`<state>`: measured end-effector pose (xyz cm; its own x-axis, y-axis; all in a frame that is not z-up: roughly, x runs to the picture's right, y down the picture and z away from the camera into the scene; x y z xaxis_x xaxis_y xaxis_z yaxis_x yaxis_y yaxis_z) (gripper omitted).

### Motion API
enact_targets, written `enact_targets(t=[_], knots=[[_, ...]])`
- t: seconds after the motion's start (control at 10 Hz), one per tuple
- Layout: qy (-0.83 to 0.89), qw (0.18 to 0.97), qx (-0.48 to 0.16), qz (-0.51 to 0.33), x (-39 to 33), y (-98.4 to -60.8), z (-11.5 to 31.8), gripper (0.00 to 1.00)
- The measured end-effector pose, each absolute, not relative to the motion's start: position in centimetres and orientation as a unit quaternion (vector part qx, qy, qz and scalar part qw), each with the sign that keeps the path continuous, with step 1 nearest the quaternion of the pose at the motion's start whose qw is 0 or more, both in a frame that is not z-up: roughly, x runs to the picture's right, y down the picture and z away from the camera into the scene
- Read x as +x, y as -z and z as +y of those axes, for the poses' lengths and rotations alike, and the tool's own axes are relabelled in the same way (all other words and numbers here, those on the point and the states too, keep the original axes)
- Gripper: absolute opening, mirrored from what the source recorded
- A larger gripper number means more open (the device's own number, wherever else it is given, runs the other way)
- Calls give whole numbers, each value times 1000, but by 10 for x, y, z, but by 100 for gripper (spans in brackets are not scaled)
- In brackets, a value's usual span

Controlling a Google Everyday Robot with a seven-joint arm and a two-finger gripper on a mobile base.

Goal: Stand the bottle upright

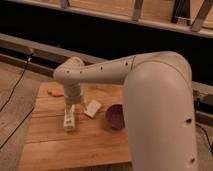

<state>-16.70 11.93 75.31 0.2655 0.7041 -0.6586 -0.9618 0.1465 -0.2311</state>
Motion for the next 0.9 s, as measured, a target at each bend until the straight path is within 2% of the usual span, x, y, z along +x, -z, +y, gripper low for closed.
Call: enact_targets(t=[0.5, 0.9], knots=[[-526, 748, -339, 220, -210, -769, 157, 65], [-521, 747, -340, 233, -219, -787, 170, 65]])
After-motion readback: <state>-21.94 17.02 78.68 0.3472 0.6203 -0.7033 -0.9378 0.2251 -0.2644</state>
